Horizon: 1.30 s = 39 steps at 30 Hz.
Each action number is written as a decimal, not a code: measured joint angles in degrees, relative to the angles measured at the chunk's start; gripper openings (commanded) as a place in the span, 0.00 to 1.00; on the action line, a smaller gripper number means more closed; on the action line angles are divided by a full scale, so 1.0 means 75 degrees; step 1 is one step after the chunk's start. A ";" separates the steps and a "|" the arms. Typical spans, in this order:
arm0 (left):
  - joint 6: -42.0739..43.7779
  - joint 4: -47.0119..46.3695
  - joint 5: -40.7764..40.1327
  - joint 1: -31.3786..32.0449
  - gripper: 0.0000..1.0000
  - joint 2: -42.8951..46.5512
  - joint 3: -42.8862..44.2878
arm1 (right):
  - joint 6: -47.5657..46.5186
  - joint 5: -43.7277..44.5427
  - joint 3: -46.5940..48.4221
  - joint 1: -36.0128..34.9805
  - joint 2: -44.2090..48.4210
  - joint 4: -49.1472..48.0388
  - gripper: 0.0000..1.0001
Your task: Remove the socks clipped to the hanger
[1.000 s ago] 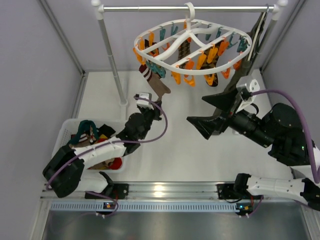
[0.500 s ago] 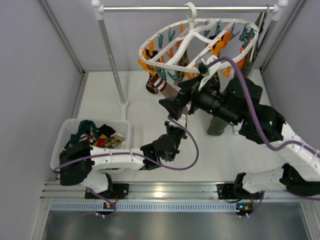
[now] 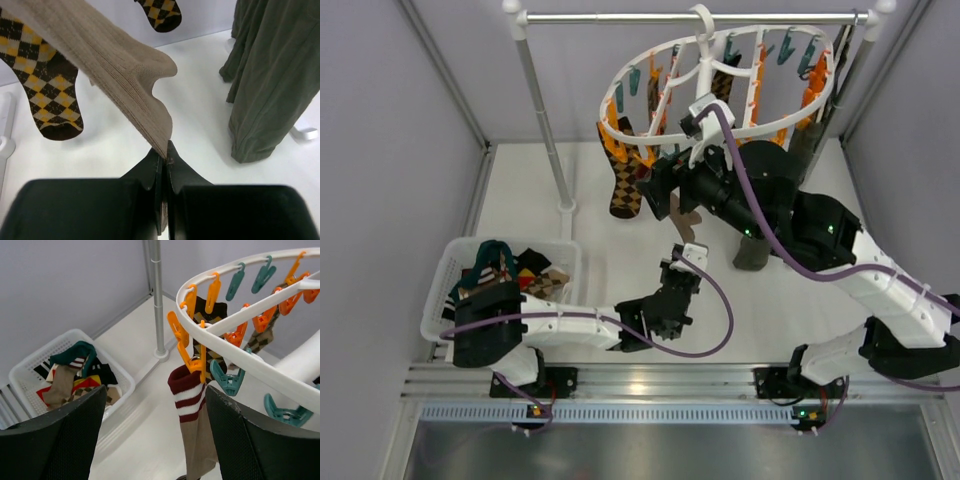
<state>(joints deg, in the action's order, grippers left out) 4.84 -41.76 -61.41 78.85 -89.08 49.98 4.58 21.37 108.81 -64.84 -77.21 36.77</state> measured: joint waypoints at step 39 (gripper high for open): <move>-0.0490 0.0020 -0.0562 0.0000 0.00 0.1072 -0.1189 | -0.0207 0.0898 0.0530 0.0629 -0.1883 -0.0335 0.65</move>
<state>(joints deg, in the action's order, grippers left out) 1.17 -41.60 -65.63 78.85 -81.03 41.06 3.03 28.10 112.79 -60.12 -91.33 34.26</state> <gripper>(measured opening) 0.018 0.641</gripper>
